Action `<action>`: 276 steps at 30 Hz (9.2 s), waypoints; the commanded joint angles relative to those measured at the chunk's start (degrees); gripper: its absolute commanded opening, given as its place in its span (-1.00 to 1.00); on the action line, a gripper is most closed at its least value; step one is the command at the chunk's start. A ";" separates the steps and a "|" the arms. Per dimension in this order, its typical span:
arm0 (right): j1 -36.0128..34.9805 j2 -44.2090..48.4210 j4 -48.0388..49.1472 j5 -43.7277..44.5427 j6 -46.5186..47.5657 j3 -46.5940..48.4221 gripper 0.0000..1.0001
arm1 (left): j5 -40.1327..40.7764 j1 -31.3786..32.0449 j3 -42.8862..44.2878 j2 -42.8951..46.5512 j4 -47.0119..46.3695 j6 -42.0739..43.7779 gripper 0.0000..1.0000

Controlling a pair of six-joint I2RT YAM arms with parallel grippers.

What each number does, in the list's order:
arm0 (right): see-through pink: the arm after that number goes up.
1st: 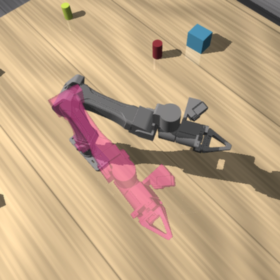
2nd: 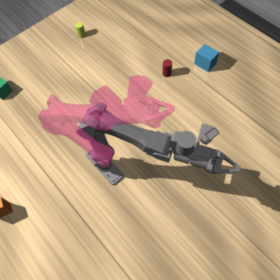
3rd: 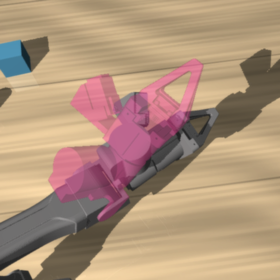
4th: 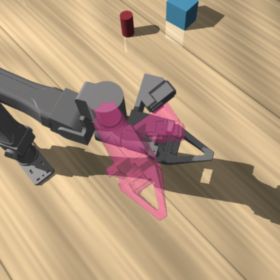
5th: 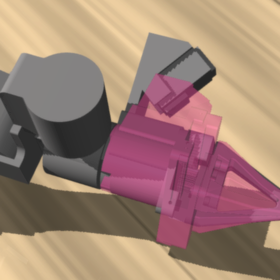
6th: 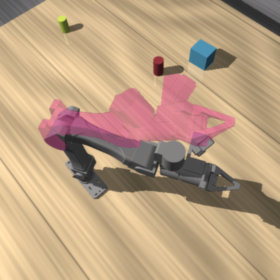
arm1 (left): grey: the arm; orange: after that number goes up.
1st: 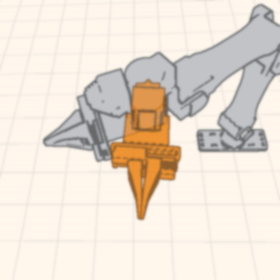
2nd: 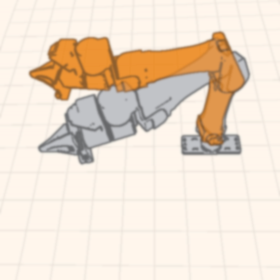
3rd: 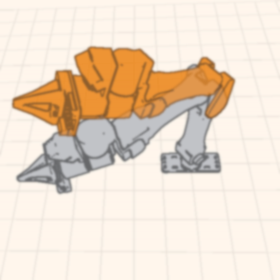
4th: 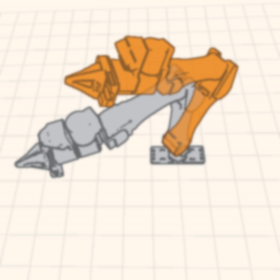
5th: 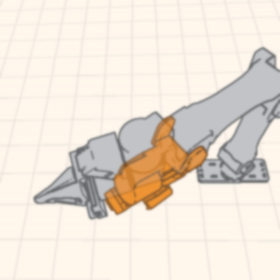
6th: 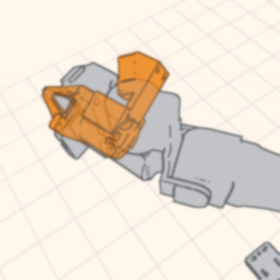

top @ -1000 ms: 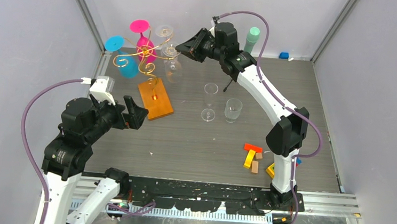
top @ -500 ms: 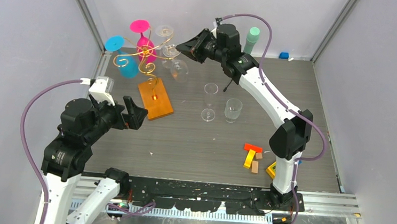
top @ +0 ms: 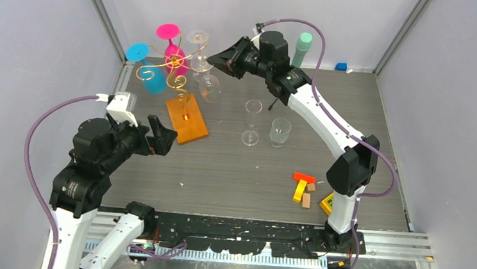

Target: Take the wine glass off the wine glass rack

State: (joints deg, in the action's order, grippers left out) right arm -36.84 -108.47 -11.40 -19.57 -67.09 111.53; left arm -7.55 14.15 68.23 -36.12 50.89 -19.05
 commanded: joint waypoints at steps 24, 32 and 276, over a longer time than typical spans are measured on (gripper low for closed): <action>1.04 -7.36 2.42 7.92 5.42 17.61 -0.99 | 1.22 0.17 1.55 0.51 -0.57 1.54 0.99; 2.36 -4.01 1.57 11.70 5.25 13.89 -0.99 | 0.77 0.17 1.81 0.61 -0.65 1.43 0.99; 20.30 23.39 -46.99 25.38 46.40 -18.69 -0.10 | 26.54 6.41 0.61 -2.38 -20.25 10.92 0.99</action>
State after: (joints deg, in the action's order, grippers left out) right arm -16.97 -88.82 -59.79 4.38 -20.27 89.76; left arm 15.94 20.51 65.82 -36.27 30.20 -7.22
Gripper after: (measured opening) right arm 0.444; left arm 0.994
